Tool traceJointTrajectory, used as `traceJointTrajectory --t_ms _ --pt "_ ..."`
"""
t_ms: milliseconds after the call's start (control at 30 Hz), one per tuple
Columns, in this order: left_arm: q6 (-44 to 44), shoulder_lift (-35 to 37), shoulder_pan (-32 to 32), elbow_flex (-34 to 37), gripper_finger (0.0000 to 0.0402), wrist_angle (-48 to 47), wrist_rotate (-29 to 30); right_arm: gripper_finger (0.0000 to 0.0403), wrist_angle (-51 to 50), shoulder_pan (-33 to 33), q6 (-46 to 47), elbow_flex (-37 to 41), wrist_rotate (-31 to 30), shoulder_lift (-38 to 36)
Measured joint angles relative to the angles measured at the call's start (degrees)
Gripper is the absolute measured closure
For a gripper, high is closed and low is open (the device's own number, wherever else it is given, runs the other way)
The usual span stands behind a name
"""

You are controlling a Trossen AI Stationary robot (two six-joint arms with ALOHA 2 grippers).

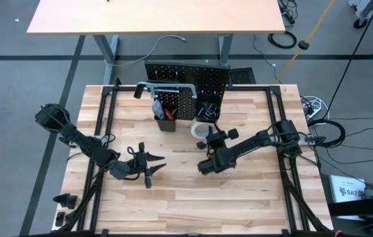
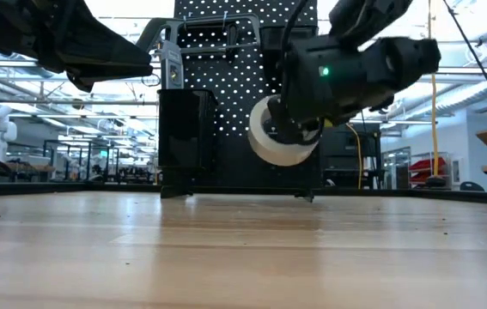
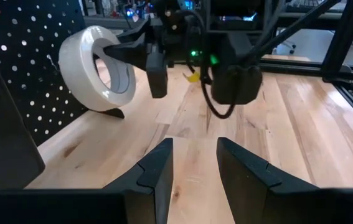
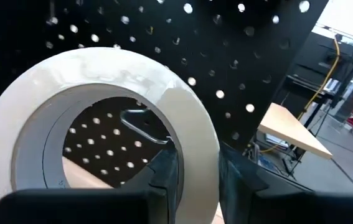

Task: Hang tools onto peg board
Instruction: Hang the white tape on the peg board

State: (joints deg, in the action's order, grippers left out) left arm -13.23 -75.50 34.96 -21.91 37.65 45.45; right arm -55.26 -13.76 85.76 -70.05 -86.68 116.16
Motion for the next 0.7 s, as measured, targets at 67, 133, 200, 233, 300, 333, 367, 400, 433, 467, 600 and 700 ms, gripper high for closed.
traceJointTrajectory --t_ms 67,133,200,233,300,333,367,400,433,467,600,700 --pt "0.0 0.0 0.0 0.0 0.0274 0.0 0.0 0.0332 1.3 0.5 0.0 1.0 -0.3 0.0" --pt "0.0 0.0 0.0 0.0 0.0274 0.0 0.0 0.0332 1.8 1.1 0.0 1.8 -0.4 0.0" --pt "0.0 0.0 0.0 0.0 0.0274 0.0 0.0 0.0332 2.8 1.8 0.0 2.4 -0.5 0.0" --pt "0.0 0.0 0.0 0.0 0.0274 0.0 0.0 0.0332 3.1 2.1 0.1 2.5 -0.6 0.0" --pt "0.0 0.0 0.0 0.0 0.0274 0.0 0.0 0.0332 3.3 2.7 0.1 2.7 -0.7 0.0" --pt "0.0 0.0 0.0 0.0 0.0274 0.0 0.0 0.0332 3.5 3.0 0.0 2.7 -0.9 0.0" --pt "0.0 0.0 0.0 0.0 0.0274 0.0 0.0 0.0332 3.7 3.2 0.0 2.7 -1.4 0.0" --pt "0.0 0.0 0.0 0.0 0.0274 0.0 0.0 0.0332 4.1 3.4 0.0 2.7 -1.8 0.0" --pt "0.0 0.0 0.0 0.0 0.0274 0.0 0.0 0.0332 4.6 3.7 -0.1 2.7 -1.9 0.0" --pt "0.0 0.0 0.0 0.0 0.0274 0.0 0.0 0.0332 5.2 4.0 -0.7 2.7 -1.9 0.0" --pt "0.0 0.0 0.0 0.0 0.0274 0.0 0.0 0.0332 8.9 5.1 -5.1 2.7 -1.9 0.0" --pt "0.0 0.0 0.0 0.0 0.0274 0.0 0.0 0.0332 10.8 6.0 -8.3 2.7 -2.6 0.0"
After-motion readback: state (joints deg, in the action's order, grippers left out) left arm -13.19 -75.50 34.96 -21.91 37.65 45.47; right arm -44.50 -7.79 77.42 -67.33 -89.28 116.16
